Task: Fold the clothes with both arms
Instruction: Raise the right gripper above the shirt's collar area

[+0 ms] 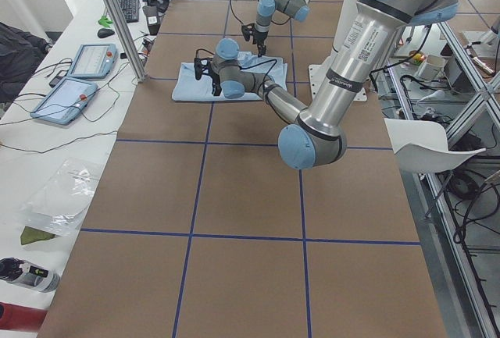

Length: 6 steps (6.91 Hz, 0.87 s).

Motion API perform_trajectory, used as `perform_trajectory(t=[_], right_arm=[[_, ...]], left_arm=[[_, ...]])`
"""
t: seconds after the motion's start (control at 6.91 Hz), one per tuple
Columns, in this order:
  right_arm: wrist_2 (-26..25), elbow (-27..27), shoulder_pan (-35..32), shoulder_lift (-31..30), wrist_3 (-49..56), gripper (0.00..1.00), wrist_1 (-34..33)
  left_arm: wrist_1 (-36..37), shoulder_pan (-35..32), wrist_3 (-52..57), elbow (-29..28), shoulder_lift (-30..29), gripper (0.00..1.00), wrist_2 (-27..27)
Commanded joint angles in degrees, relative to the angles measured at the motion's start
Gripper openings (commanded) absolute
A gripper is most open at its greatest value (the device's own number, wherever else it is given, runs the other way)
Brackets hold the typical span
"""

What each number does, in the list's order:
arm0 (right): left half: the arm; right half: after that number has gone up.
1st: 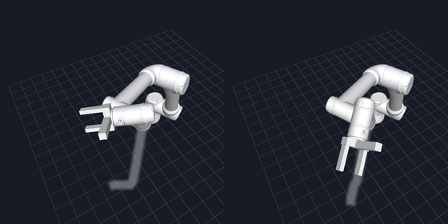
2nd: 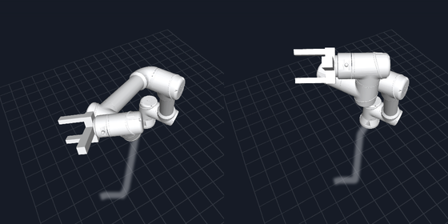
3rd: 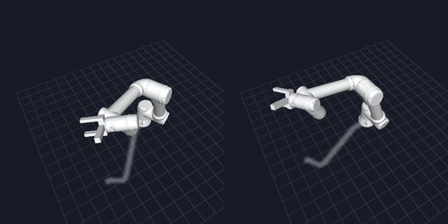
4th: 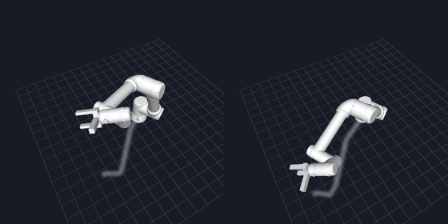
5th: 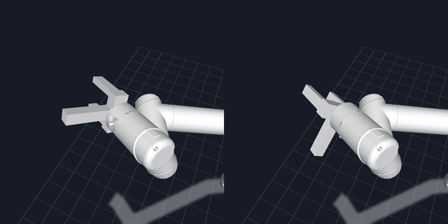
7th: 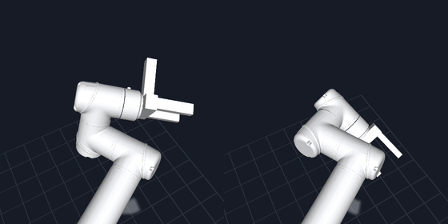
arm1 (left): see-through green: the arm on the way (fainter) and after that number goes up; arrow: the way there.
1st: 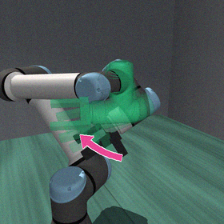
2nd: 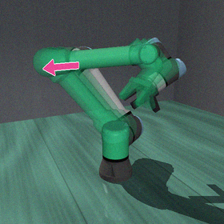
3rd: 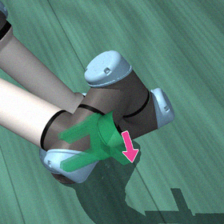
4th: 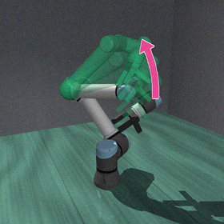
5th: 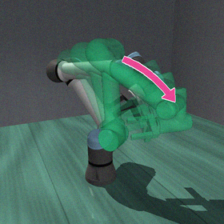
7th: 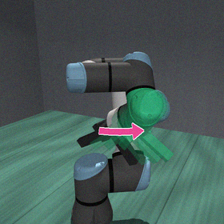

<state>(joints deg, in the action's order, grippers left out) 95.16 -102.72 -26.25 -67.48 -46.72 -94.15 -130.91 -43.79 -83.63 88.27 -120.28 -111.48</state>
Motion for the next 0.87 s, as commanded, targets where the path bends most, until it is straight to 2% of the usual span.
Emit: perform_trajectory(t=[0.0,0.14,0.29,0.43,0.72], right_arm=[[0.7,-2.0,-2.1,-4.1,2.3,1.00,0.5],[2.4,-3.8,-3.7,-3.3,2.9,1.00,0.4],[6.7,-4.5,-6.5,-0.6,3.1,1.00,0.3],[6.4,-3.5,-6.6,3.2,3.1,1.00,0.5],[4.7,4.2,-6.5,11.6,3.0,1.00,0.7]], left_arm=[[0.0,0.2,-0.3,0.0,-0.1,1.00,0.0],[0.0,0.2,-0.2,0.0,0.0,1.00,0.0],[-0.1,0.2,-0.1,0.0,0.0,1.00,0.0],[-0.1,0.2,-0.1,0.0,0.0,1.00,0.0],[-0.3,0.2,-0.1,-0.7,0.0,1.00,0.0]])
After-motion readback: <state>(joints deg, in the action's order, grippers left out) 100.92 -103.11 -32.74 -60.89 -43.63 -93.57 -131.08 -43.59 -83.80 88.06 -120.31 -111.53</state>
